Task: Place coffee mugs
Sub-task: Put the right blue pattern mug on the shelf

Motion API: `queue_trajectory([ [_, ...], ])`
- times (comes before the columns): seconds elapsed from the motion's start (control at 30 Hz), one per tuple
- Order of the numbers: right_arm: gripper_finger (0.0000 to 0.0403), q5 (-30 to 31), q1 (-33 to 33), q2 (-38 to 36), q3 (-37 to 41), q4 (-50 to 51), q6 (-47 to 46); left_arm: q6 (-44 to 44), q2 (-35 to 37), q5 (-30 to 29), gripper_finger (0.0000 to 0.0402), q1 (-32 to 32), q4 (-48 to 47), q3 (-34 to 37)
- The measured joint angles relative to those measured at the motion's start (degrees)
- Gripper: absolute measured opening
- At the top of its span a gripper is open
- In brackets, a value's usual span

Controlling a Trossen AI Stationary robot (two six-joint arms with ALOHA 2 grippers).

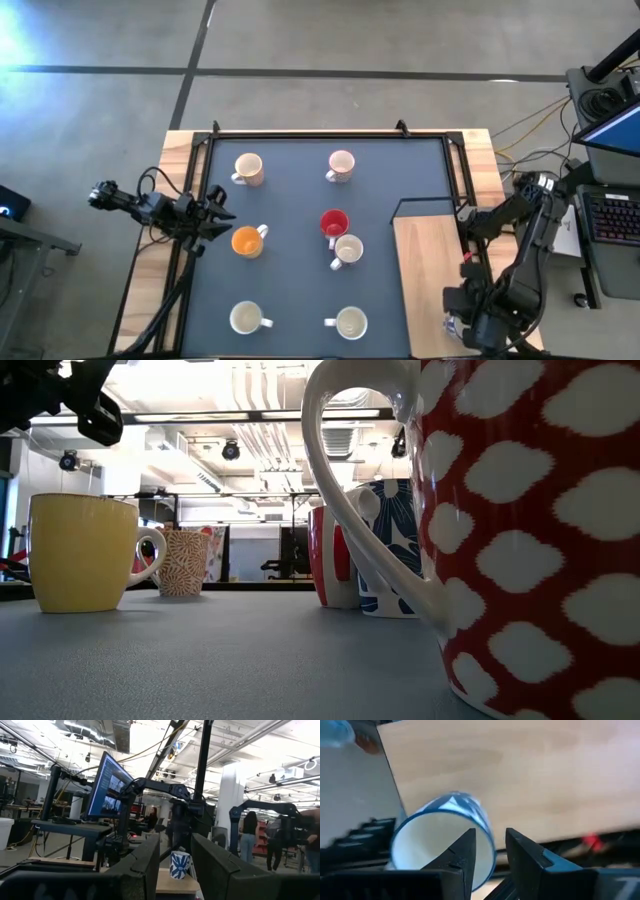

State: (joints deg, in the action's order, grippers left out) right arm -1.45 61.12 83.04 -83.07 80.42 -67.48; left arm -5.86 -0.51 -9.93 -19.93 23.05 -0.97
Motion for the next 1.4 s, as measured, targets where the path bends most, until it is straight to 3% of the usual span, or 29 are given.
queue_trajectory([
  [0.2, 0.0095, 0.1, 0.0, 2.2, 0.0, 0.5, 11.0, 0.0, 0.0, 0.0, 0.0095, 0.0, 0.0, 0.0],
  [0.47, 0.0081, 0.1, 0.0, 3.9, 0.3, 0.7, 17.5, 0.0, 0.0, 0.0, 0.0095, 0.0, 0.0, 0.0],
  [0.77, 0.0064, 0.1, 0.0, 6.1, 0.4, 0.1, 19.7, 0.0, 0.0, 0.0, 0.0095, 0.0, 0.0, 0.0],
  [1.07, 0.0017, -1.0, 0.0, 7.2, 0.3, -0.8, 21.1, 0.0, 0.0, 0.0, 0.0095, 0.0, 0.0, 0.0],
  [1.4, 0.0022, -6.1, 0.9, 7.3, 0.3, -1.7, 18.4, 0.0, 0.0, 0.0, 0.0095, 0.0, 0.0, 0.0],
])
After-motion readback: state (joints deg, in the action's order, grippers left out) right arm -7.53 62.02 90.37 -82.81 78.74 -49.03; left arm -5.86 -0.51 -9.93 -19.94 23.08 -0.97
